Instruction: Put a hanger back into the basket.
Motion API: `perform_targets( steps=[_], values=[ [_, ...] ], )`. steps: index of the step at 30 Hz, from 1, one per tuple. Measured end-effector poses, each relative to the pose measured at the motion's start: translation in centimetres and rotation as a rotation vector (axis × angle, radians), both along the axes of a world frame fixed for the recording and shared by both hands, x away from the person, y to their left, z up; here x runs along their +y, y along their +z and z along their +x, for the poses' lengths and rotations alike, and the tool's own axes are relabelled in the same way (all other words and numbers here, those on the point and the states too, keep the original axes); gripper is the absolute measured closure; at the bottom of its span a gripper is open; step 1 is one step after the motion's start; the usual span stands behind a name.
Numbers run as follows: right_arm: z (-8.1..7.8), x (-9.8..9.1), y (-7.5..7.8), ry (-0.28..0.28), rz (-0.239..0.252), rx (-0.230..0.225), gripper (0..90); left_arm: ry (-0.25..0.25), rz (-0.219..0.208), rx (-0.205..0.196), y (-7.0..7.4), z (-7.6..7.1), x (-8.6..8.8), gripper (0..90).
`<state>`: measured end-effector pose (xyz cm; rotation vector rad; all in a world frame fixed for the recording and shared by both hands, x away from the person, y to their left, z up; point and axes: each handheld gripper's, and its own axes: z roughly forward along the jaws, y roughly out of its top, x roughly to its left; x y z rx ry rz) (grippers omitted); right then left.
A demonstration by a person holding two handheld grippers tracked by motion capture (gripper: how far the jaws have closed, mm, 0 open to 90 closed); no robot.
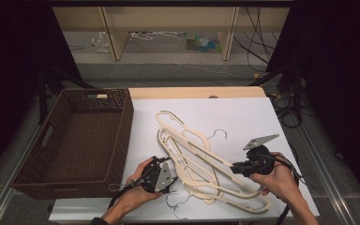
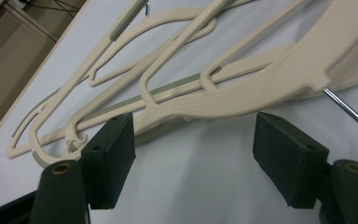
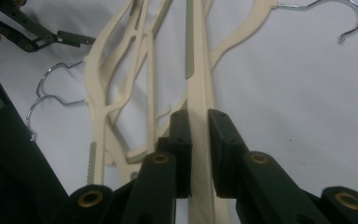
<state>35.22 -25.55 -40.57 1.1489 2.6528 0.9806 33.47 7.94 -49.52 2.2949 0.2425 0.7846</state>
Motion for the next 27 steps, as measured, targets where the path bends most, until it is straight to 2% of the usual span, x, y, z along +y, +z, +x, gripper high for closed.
perform_targets(
  steps=[1,2,3,4,5,6,7,8,9,10,11,12,13,15,16,17,19,21,26,27],
  values=[
    [0.0,-0.1,0.1,0.004,-0.004,0.012,81.2,-0.012,0.019,0.008,0.0,0.0,-0.1,29.6],
    [0.1,-0.1,0.1,0.006,0.002,0.011,81.2,-0.015,0.023,-0.006,-0.1,-0.2,-0.3,29.2],
    [0.1,-0.1,0.2,0.002,0.007,0.013,81.2,-0.031,0.051,-0.028,-0.2,-0.3,-0.5,28.7],
    [0.1,-0.1,0.1,-0.002,0.014,0.006,81.2,-0.03,0.044,-0.043,-0.2,-0.4,-0.8,28.3],
    [0.1,-0.1,0.1,-0.002,0.017,0.005,81.2,-0.04,0.076,-0.055,0.0,-0.4,-0.9,27.2],
    [0.1,-0.2,0.3,0.009,0.01,0.019,81.3,-0.037,0.062,-0.072,-0.1,-0.4,-1.0,26.5],
    [0.2,-0.2,0.2,0.014,0.018,0.012,81.3,-0.035,0.057,-0.093,-0.1,-0.4,-1.2,26.9],
    [0.2,-0.2,0.2,0.014,0.018,0.012,81.3,-0.035,0.057,-0.093,-0.1,-0.4,-1.2,25.7],
    [0.1,-0.2,0.3,0.009,0.02,0.021,81.3,-0.04,0.074,-0.102,-0.1,-0.4,-1.3,25.7],
    [0.2,-0.3,0.2,0.012,0.019,0.022,81.3,-0.04,0.068,-0.113,-0.1,-0.4,-1.5,25.0],
    [0.2,-0.3,0.2,0.009,0.02,0.025,81.3,-0.06,0.113,-0.129,0.1,-0.4,-1.4,25.2],
    [0.2,-0.4,0.2,0.004,0.023,0.038,81.3,-0.067,0.093,-0.142,0.0,-0.5,-1.5,25.8],
    [0.4,-0.5,-0.1,0.014,0.032,0.018,81.2,-0.09,0.115,-0.149,0.2,-0.6,-1.5,26.5],
    [0.4,-0.8,-0.3,0.013,0.028,0.053,81.1,-0.12,0.127,-0.17,0.5,-0.8,-1.5,28.9],
    [0.7,-1.1,-0.9,0.035,0.029,0.049,80.6,-0.159,0.153,-0.176,1.0,-0.9,-1.3,34.0],
    [0.8,-1.2,-1.0,0.047,0.016,0.066,80.5,-0.159,0.153,-0.176,1.0,-0.9,-1.3,35.7],
    [0.9,-1.4,-1.7,0.067,0.019,0.077,80.2,-0.206,0.164,-0.187,1.5,-1.0,-1.2,39.0],
    [1.2,-1.5,-2.3,0.094,0.023,0.077,80.3,-0.233,0.156,-0.195,1.6,-1.1,-1.2,42.8],
    [1.1,-1.4,-2.7,0.117,0.0,0.098,80.0,-0.296,0.134,-0.196,1.6,-1.3,-1.3,51.6],
    [1.1,-1.3,-2.8,0.116,-0.003,0.093,80.0,-0.314,0.156,-0.203,1.7,-1.4,-1.2,52.8]
  ],
)
